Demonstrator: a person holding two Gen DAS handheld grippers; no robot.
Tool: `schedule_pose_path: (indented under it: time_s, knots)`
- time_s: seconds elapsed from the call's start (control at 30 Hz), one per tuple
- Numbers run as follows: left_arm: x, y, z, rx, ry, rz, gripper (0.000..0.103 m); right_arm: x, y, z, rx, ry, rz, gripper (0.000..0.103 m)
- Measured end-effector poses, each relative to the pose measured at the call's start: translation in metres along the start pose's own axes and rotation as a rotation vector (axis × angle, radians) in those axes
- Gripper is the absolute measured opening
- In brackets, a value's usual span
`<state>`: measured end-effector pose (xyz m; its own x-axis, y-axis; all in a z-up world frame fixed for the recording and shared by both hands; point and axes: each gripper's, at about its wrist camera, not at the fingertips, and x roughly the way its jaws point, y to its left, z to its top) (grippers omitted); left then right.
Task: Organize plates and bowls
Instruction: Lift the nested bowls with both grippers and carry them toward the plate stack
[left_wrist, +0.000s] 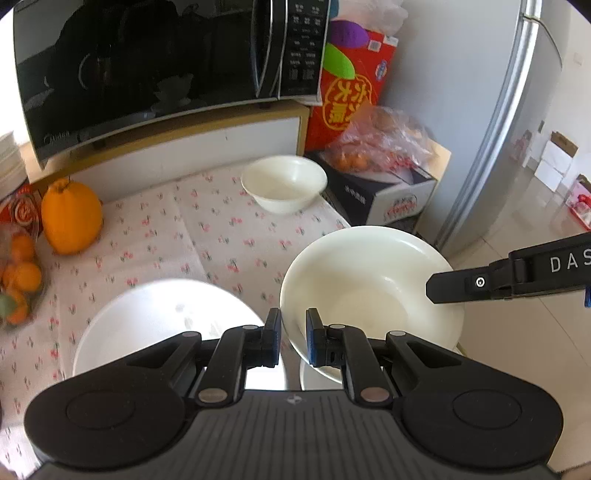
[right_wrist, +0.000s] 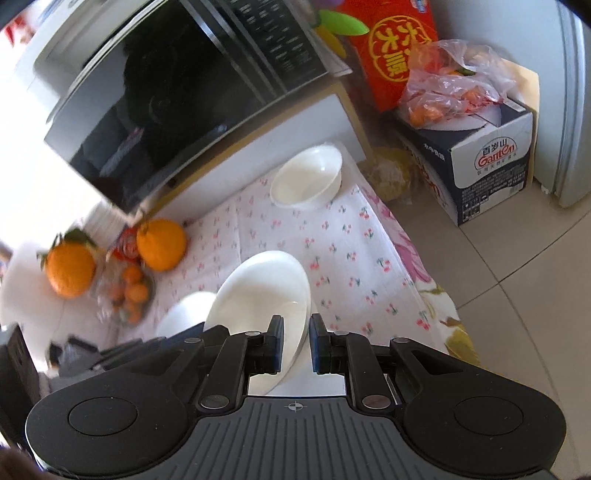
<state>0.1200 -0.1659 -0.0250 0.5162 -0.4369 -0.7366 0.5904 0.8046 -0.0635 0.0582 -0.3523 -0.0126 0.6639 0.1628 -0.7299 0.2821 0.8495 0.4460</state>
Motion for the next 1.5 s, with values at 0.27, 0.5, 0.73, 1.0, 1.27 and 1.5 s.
schedule_pose_path:
  time_s: [0.27, 0.5, 0.73, 1.0, 1.27, 1.5]
  knots:
    - [0.002, -0.010, -0.016, 0.021, 0.043, -0.024, 0.012, -0.003, -0.009, -0.012, -0.064, 0.067, -0.029, 0.015]
    - [0.005, -0.020, -0.017, 0.069, 0.042, -0.001, 0.012, 0.003, -0.017, -0.016, -0.070, 0.101, -0.052, 0.015]
    - [0.008, -0.022, -0.018, 0.074, 0.051, 0.003, 0.012, 0.003, -0.017, -0.017, -0.077, 0.108, -0.052, 0.018]
    - [0.009, -0.021, -0.019, 0.075, 0.061, 0.009, 0.012, 0.008, -0.015, -0.017, -0.088, 0.119, -0.057, 0.018]
    - [0.011, -0.020, -0.019, 0.079, 0.064, 0.013, 0.012, 0.010, -0.014, -0.018, -0.095, 0.129, -0.060, 0.018]
    - [0.013, -0.021, -0.021, 0.093, 0.069, 0.015, 0.012, 0.012, -0.012, -0.018, -0.111, 0.132, -0.068, 0.019]
